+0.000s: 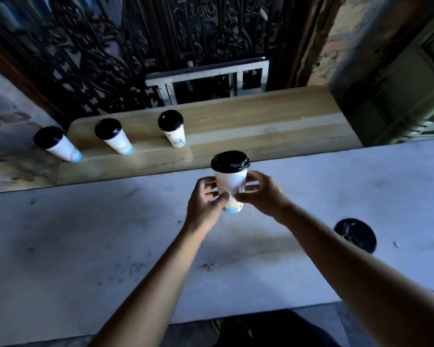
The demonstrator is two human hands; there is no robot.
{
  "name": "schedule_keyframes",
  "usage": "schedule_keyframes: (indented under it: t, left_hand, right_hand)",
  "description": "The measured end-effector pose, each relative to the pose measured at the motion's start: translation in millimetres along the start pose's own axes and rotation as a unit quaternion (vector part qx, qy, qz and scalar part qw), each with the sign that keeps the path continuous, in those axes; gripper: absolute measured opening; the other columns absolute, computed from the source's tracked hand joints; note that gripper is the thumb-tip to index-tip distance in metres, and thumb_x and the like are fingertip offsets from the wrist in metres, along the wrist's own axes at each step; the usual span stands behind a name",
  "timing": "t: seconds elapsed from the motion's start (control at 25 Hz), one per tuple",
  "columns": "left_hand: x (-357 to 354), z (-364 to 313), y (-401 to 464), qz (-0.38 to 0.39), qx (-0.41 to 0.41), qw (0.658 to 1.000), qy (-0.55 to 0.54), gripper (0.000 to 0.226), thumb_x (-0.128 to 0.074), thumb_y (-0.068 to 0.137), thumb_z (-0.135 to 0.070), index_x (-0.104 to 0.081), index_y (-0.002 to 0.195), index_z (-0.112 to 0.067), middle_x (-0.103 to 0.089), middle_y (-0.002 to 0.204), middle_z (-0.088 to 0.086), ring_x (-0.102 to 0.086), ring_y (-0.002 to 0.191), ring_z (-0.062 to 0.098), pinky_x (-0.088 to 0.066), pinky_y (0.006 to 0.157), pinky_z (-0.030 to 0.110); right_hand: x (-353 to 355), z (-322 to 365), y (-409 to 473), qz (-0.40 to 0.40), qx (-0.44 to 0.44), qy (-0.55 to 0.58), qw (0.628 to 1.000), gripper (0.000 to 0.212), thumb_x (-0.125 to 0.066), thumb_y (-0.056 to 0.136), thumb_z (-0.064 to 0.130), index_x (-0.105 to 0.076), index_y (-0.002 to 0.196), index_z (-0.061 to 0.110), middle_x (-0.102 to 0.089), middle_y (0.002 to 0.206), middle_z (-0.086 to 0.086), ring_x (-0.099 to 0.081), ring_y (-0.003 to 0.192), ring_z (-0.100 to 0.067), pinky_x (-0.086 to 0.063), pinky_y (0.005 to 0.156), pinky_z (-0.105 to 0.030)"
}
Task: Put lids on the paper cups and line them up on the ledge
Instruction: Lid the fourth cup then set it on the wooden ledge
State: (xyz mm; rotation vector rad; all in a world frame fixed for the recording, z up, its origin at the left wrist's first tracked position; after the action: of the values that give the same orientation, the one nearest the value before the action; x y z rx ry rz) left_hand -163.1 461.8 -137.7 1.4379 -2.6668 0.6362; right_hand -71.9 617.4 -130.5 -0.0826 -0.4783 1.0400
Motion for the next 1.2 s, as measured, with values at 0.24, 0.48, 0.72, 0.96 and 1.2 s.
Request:
schedule_keyframes:
  t: [0.24, 0.48, 0.72, 0.96, 1.2]
  left_hand:
    - [-19, -23, 136, -0.026, -0.05, 0.998, 0.018, 0.061, -0.074, 0.066, -0.015, -0.052, 0.122, -0.028, -0.072, 0.11, -0.008, -0.074, 0.102, 0.013, -0.06, 0.096, 0.045]
    - [-56, 27, 281, -0.046, -0.079, 0.996, -0.009, 0.059, -0.073, 0.077, 0.014, -0.057, 0.131, -0.003, -0.069, 0.115, 0.005, -0.072, 0.095, 0.005, -0.058, 0.082, 0.018]
    - [-64, 25, 335, -0.046, -0.129, 0.988, 0.074, 0.053, -0.075, 0.081, 0.01, -0.056, 0.129, -0.005, -0.067, 0.124, 0.014, -0.071, 0.11, 0.024, -0.062, 0.094, 0.044]
    - [-68, 24, 351, -0.044, -0.138, 0.98, 0.138, 0.049, -0.081, 0.078, 0.003, -0.057, 0.119, -0.009, -0.067, 0.117, 0.008, -0.069, 0.112, 0.027, -0.061, 0.092, 0.051]
    - [-72, 32, 354, -0.038, -0.11, 0.982, 0.15, 0.054, -0.083, 0.08, -0.003, -0.055, 0.125, -0.014, -0.059, 0.099, -0.023, -0.069, 0.104, 0.014, -0.06, 0.094, 0.038]
  right_hand:
    - [16, 13, 157, 0.027, 0.023, -0.079, 0.996, 0.059, -0.089, 0.066, 0.013, -0.063, 0.118, 0.014, -0.071, 0.115, -0.002, -0.071, 0.099, -0.015, -0.058, 0.087, -0.037]
    - [16, -30, 292, 0.036, 0.111, -0.118, 0.986, 0.08, -0.088, 0.068, 0.003, -0.05, 0.138, 0.01, -0.062, 0.114, 0.003, -0.061, 0.092, -0.003, -0.05, 0.077, -0.004]
    - [15, -50, 346, 0.056, 0.14, -0.149, 0.977, 0.085, -0.087, 0.071, 0.018, -0.041, 0.142, 0.022, -0.067, 0.132, 0.002, -0.075, 0.097, -0.017, -0.059, 0.092, -0.049]
    - [18, -56, 360, 0.055, 0.138, -0.162, 0.975, 0.09, -0.085, 0.066, 0.025, -0.039, 0.144, 0.025, -0.067, 0.131, 0.001, -0.073, 0.102, -0.022, -0.06, 0.089, -0.051]
    - [17, -64, 362, 0.051, 0.124, -0.17, 0.976, 0.087, -0.085, 0.071, 0.024, -0.038, 0.144, 0.027, -0.07, 0.127, -0.001, -0.074, 0.099, -0.021, -0.062, 0.085, -0.047]
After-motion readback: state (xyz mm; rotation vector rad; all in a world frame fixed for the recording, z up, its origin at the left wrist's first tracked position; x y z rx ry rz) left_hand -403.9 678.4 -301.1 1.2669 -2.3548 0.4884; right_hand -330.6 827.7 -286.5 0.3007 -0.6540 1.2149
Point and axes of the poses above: each hand's wrist, its own y-axis towards the middle knuckle, its own x-axis out of the back of the hand, z = x × y, the point moved 8 cm from there along y, towards the middle knuckle
